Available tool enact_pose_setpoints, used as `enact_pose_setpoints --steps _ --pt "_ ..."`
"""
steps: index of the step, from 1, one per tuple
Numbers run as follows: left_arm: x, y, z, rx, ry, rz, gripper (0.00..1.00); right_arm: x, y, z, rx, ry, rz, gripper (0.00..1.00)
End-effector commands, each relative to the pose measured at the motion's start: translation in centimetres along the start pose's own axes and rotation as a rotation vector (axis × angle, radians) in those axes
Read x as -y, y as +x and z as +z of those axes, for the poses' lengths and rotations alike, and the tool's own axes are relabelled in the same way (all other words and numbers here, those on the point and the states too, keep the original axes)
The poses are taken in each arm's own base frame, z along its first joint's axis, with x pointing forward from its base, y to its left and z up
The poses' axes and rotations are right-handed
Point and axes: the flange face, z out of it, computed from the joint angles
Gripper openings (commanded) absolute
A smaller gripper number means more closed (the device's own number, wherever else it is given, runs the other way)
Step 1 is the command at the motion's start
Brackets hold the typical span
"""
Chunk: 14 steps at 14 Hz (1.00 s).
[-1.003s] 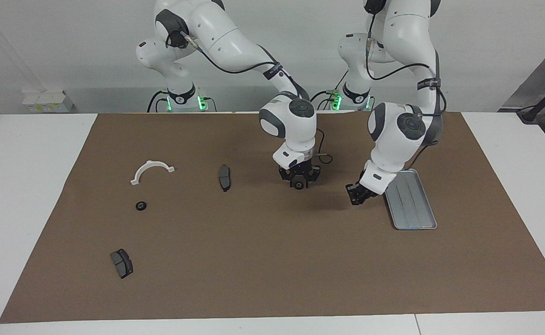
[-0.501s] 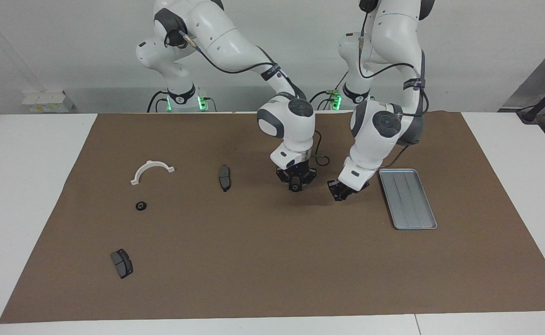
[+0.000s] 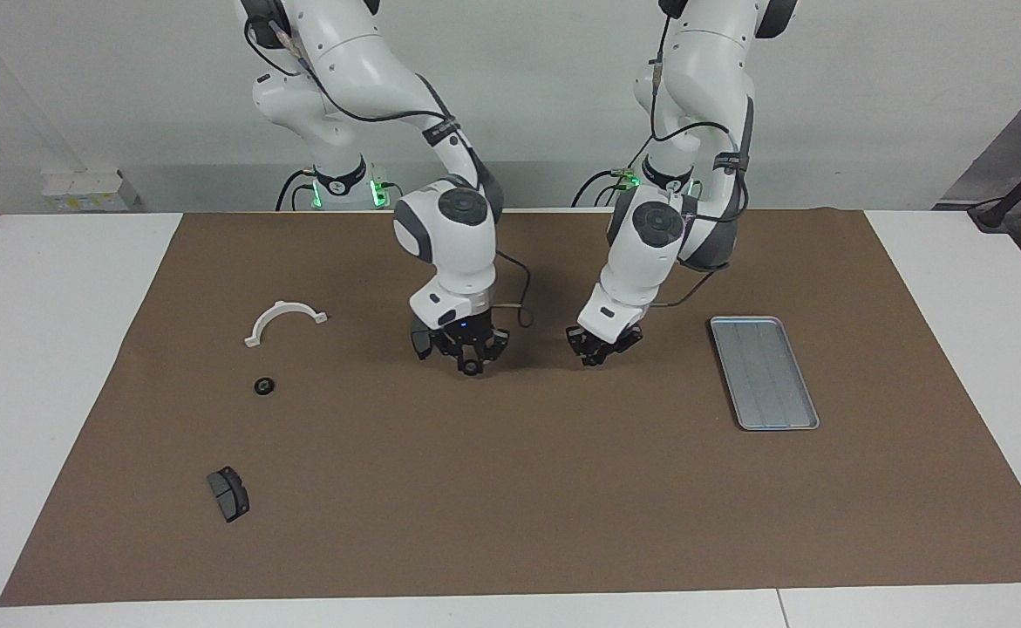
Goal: Place bearing gear from tray to pile
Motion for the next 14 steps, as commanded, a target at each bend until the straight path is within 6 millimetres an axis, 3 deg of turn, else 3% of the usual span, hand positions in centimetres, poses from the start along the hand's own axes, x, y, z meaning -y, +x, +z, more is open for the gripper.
enact_pose_setpoints --steps 1,3,5,8,10,11,12,13,14 --pt "0.3 -0.8 -1.0 -0.025 -0.012 -0.008 1.0 -5.5 -0.5 -0.8 -0.012 -0.013 -0.04 0.0" --pt "0.2 -0.3 -1.6 -0.031 -0.012 -0.003 1.0 -8.9 0.4 -0.3 0.001 -0.027 -0.063 0.0" --pt "1.6 2.4 -5.1 -0.036 -0.012 -0.031 1.0 -12.4 1.6 0.4 0.017 -0.041 -0.085 0.0" --pt "7.0 7.8 -13.2 -0.016 0.051 -0.027 1.0 -16.2 1.9 1.2 0.047 -0.057 -0.099 0.0" --pt "11.2 9.5 -17.2 0.016 0.065 0.02 1.0 -17.4 2.2 1.4 0.053 -0.06 -0.094 0.0" --pt "13.2 9.9 -18.8 0.041 0.074 0.043 1.0 -17.7 2.3 1.4 0.055 -0.061 -0.1 0.24" --pt "14.5 10.0 -20.4 0.069 0.082 0.061 1.0 -17.6 2.4 1.3 0.053 -0.059 -0.1 0.64" --pt "15.8 10.1 -21.9 0.09 0.108 0.071 1.0 -17.4 2.6 1.0 0.046 -0.057 -0.098 0.87" --pt "16.8 9.9 -23.3 0.111 0.156 0.071 1.0 -17.1 2.8 0.1 0.031 -0.054 -0.1 0.92"
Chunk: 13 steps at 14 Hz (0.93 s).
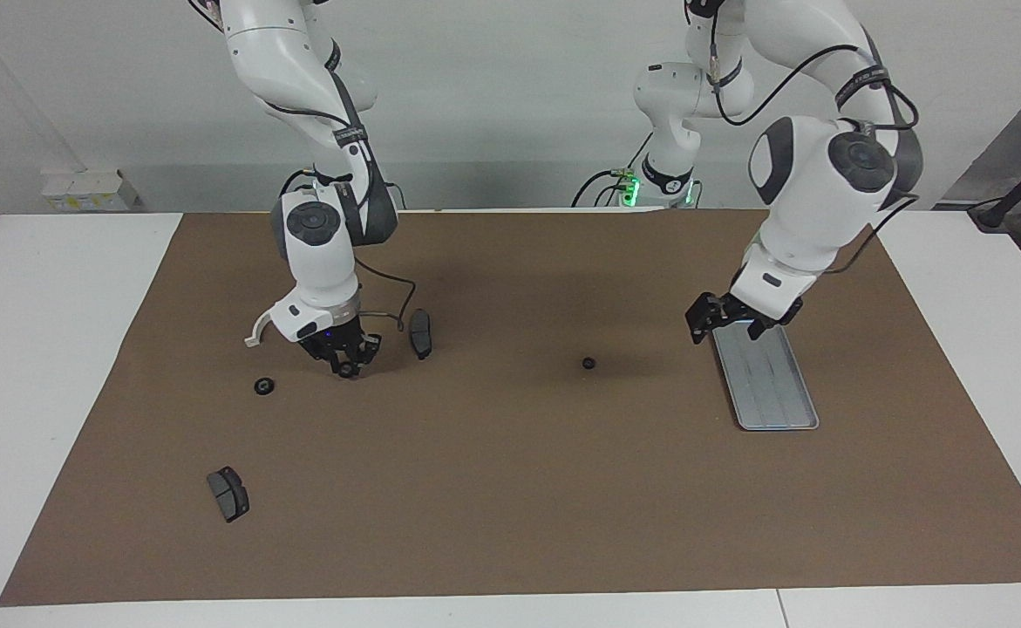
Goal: Place bearing gear from tray to pile
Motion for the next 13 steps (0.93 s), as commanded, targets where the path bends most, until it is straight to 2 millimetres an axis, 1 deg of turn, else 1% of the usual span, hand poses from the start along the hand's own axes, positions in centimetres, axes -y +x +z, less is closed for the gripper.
enact_pose_setpoints --steps 1,2,3,4,5,7,9,10,11,12,13 --pt "1.5 -1.1 -3.5 0.056 0.098 0.024 1.0 0.2 0.0 -2.6 -0.041 0.017 -0.019 0.97" --pt "1.7 -1.7 -4.7 0.055 0.113 0.029 1.0 0.8 0.4 -3.4 -0.037 0.013 -0.025 1.0" --pt "2.1 -2.6 -6.6 0.028 0.114 0.035 1.0 2.5 0.6 -4.3 -0.044 0.02 -0.033 1.0" --pt "2.2 -3.5 -8.6 -0.008 0.106 0.041 1.0 4.5 0.5 -5.0 -0.048 0.048 -0.006 1.0" --pt "2.5 -4.2 -9.6 -0.028 0.097 0.04 1.0 6.6 0.5 -5.8 -0.054 0.076 0.012 1.0" --pt "2.4 -4.4 -9.5 -0.028 0.094 0.046 1.0 11.5 -0.1 -7.0 -0.059 0.1 0.019 1.0" --pt "2.4 -4.6 -8.8 -0.027 0.095 0.043 1.0 16.3 -0.7 -8.0 -0.062 0.121 0.046 1.0" --pt "2.4 -4.7 -8.8 -0.049 0.094 0.045 1.0 18.1 -0.8 -8.6 -0.066 0.132 0.058 1.0" --pt "2.4 -4.9 -8.1 -0.054 0.094 0.048 1.0 19.9 -1.0 -9.2 -0.066 0.137 0.065 1.0" --pt "2.3 -5.1 -8.1 -0.054 0.094 0.048 1.0 22.0 -1.5 -9.3 -0.063 0.146 0.065 1.0" --pt "2.1 -5.2 -7.9 -0.051 0.095 0.053 1.0 24.8 -2.4 -9.0 -0.054 0.15 0.062 1.0"
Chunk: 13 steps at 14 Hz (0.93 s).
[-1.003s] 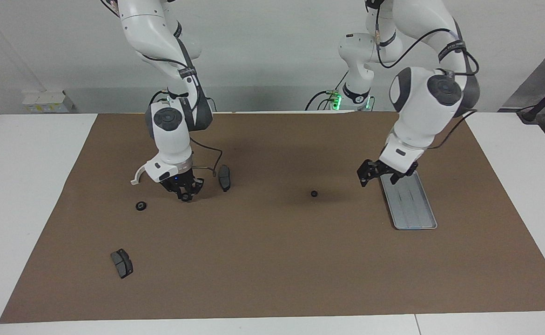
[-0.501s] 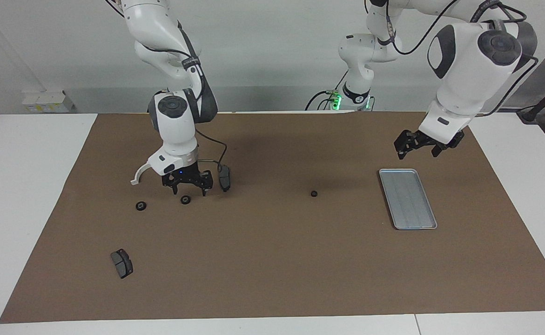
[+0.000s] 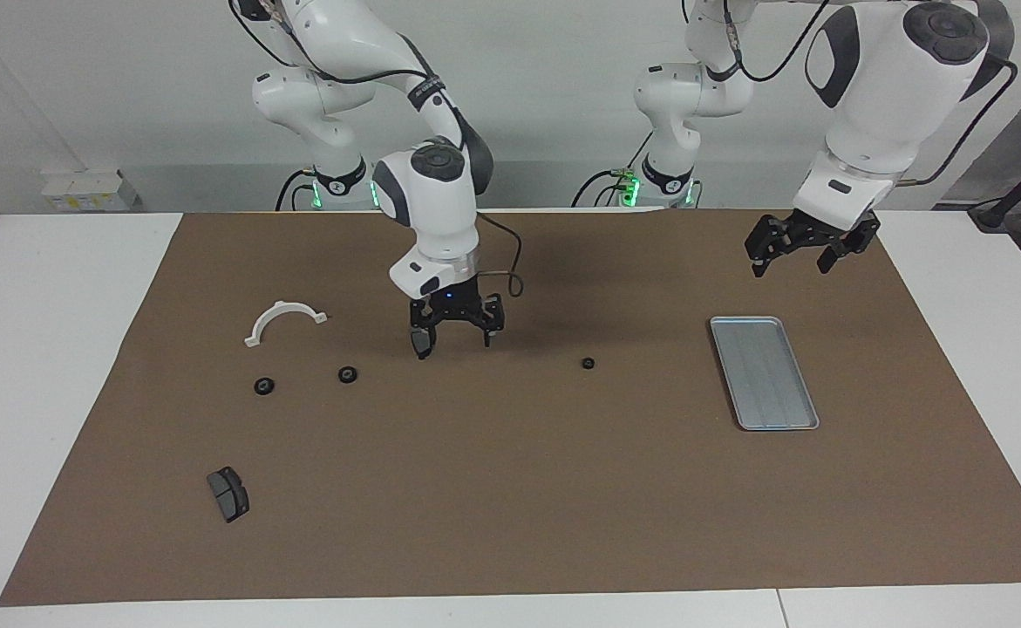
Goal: Place bearing gear from tray to pile
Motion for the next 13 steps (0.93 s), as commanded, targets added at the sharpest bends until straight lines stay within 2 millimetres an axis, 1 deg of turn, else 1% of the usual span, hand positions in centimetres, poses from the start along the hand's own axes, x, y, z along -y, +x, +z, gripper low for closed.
enact_pose_setpoints --steps 1,3,4,5,6,7,8,9,10,12,13 --pt "0.1 -1.2 0.1 -0.018 0.01 0.017 1.0 6.5 -1.0 1.8 0.024 0.01 0.021 1.0" --pt "0.5 -1.2 0.1 -0.013 0.011 0.004 1.0 10.4 -2.2 4.3 0.032 0.003 0.017 1.0" --pt "1.0 -1.3 0.1 -0.007 0.012 -0.005 1.0 11.8 -2.5 5.4 0.031 0.003 0.018 1.0" --pt "1.9 -1.1 0.0 -0.013 0.011 -0.022 1.0 12.9 -2.8 6.5 0.032 0.004 0.02 0.99" --pt "2.2 -1.1 0.1 -0.012 0.011 -0.026 1.0 14.2 -3.3 7.3 0.024 0.015 0.012 0.98" --pt "2.8 -1.1 0.0 -0.013 0.011 -0.037 1.0 14.4 -3.3 7.2 0.014 0.012 0.0 0.97" --pt "3.3 -1.0 0.2 -0.011 0.011 -0.046 1.0 14.7 -3.6 7.2 0.007 0.016 -0.008 0.93" --pt "3.5 -1.1 0.1 -0.012 0.011 -0.049 1.0 15.8 -4.7 7.8 0.001 0.032 -0.029 0.91" --pt "3.9 -1.1 0.0 -0.015 0.01 -0.057 1.0 16.5 -5.1 7.9 -0.019 0.051 -0.045 0.91" --pt "4.3 -1.0 0.0 -0.014 0.01 -0.065 1.0 16.7 -5.2 7.8 -0.035 0.056 -0.057 0.85" --pt "4.3 -1.0 0.0 -0.014 0.01 -0.065 1.0 16.8 -5.4 7.8 -0.034 0.056 -0.059 0.83"
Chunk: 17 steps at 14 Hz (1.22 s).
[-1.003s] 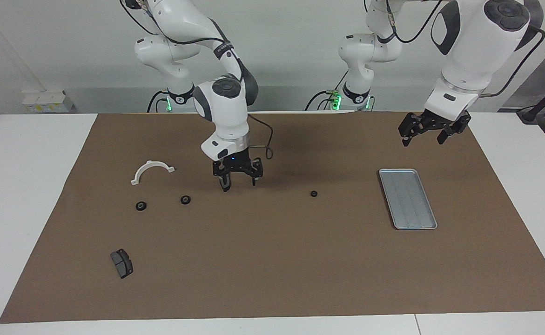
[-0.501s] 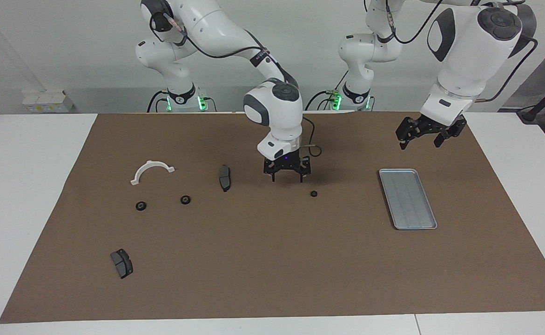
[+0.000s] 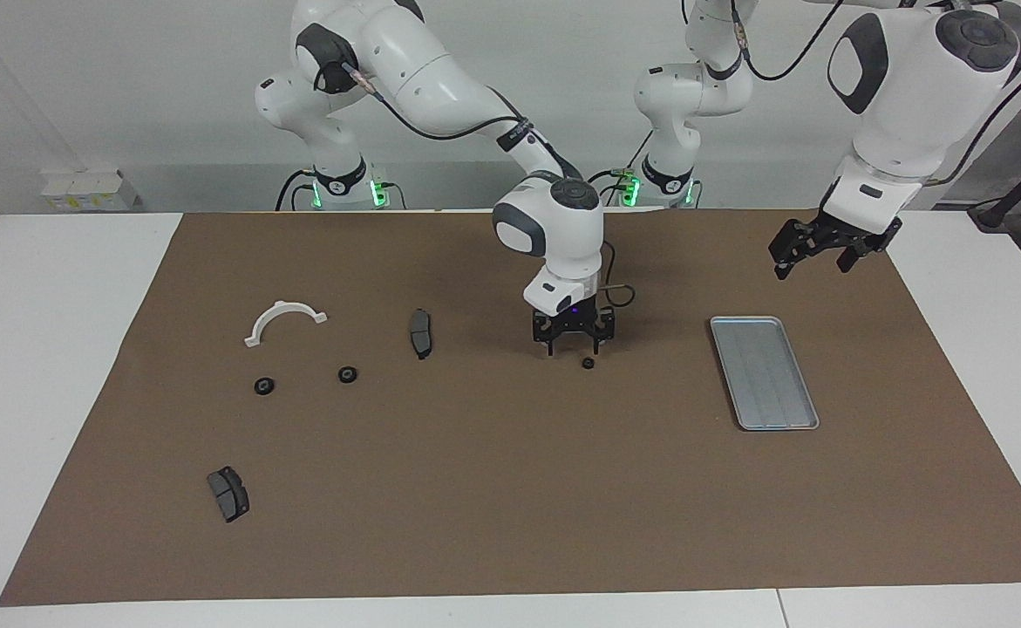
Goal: Place bearing gear from tray to pile
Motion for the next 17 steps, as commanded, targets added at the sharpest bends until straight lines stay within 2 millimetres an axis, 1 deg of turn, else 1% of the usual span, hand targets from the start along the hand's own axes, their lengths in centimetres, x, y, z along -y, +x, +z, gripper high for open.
enact_pose_setpoints --steps 1,3,5,6,12,15,17 --pt "0.5 -0.7 -0.1 -0.013 0.01 0.001 1.0 0.6 0.3 0.0 -0.029 0.008 0.002 0.8" --pt "0.4 -0.7 -0.1 -0.013 0.01 0.004 1.0 1.0 0.5 -0.1 -0.067 0.055 0.002 0.8" --pt "0.4 -0.7 -0.1 -0.013 0.01 0.002 1.0 0.8 0.6 0.1 -0.081 0.06 -0.005 0.71" --pt "0.4 -0.7 -0.1 -0.013 0.01 0.002 1.0 0.8 0.8 0.1 -0.093 0.073 -0.005 0.69" --pt "0.4 -0.7 -0.1 -0.013 0.01 0.002 1.0 0.2 0.5 0.9 -0.112 0.09 -0.018 0.64" --pt "0.4 -0.7 -0.1 -0.013 0.01 0.004 1.0 -0.2 -0.2 1.9 -0.115 0.096 -0.032 0.61" --pt "0.4 -0.7 -0.1 -0.013 0.01 0.004 1.0 -0.3 -0.2 1.9 -0.118 0.092 -0.036 0.59"
